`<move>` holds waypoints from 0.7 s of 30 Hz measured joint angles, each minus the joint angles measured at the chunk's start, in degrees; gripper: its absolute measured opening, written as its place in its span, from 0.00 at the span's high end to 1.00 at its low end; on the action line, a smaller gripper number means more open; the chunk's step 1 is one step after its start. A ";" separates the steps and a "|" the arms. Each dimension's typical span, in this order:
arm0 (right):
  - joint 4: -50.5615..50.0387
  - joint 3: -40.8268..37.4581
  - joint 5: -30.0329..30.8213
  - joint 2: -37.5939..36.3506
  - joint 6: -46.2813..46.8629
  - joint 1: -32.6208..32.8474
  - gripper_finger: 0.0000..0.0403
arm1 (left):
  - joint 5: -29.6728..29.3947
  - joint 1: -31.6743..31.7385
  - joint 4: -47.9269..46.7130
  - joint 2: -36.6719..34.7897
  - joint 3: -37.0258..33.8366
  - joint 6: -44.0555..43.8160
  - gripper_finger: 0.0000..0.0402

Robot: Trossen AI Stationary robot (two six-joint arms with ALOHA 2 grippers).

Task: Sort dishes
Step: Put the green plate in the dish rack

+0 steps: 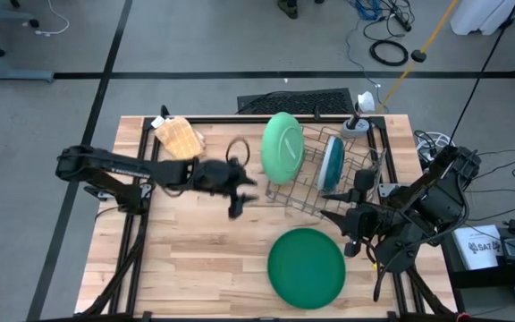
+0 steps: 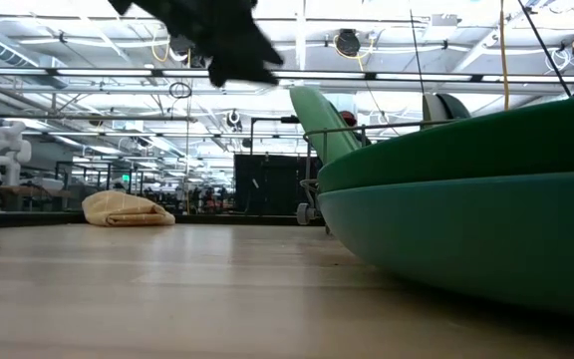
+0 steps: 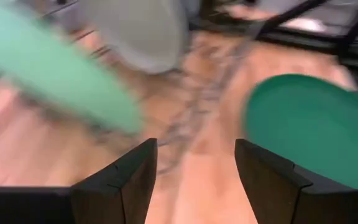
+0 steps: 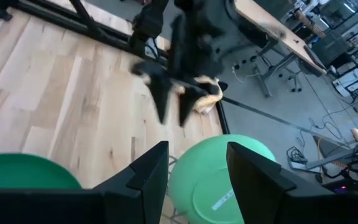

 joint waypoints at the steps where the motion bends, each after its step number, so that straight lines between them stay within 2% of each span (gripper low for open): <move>1: -0.41 0.00 -0.07 0.00 0.23 0.00 0.61 | 0.46 -1.88 0.81 -0.02 0.01 0.02 0.44; 4: -1.52 0.00 -0.08 0.00 0.36 0.00 0.61 | 3.62 -7.67 2.30 0.65 0.01 0.79 0.44; 7: -1.89 0.00 -0.10 0.00 0.36 0.00 0.61 | 3.75 -13.77 3.33 3.41 0.01 4.65 0.44; 14: -1.85 0.00 0.20 0.00 0.41 0.00 0.61 | 1.75 -24.91 18.04 16.95 1.95 16.82 0.44; 16: -1.85 0.00 0.18 0.00 0.89 0.00 0.61 | 0.69 -26.01 16.94 21.50 4.81 16.94 0.44; 21: -1.82 0.00 -1.06 0.00 2.56 0.00 0.61 | -1.10 -27.34 5.19 30.16 15.96 17.32 0.44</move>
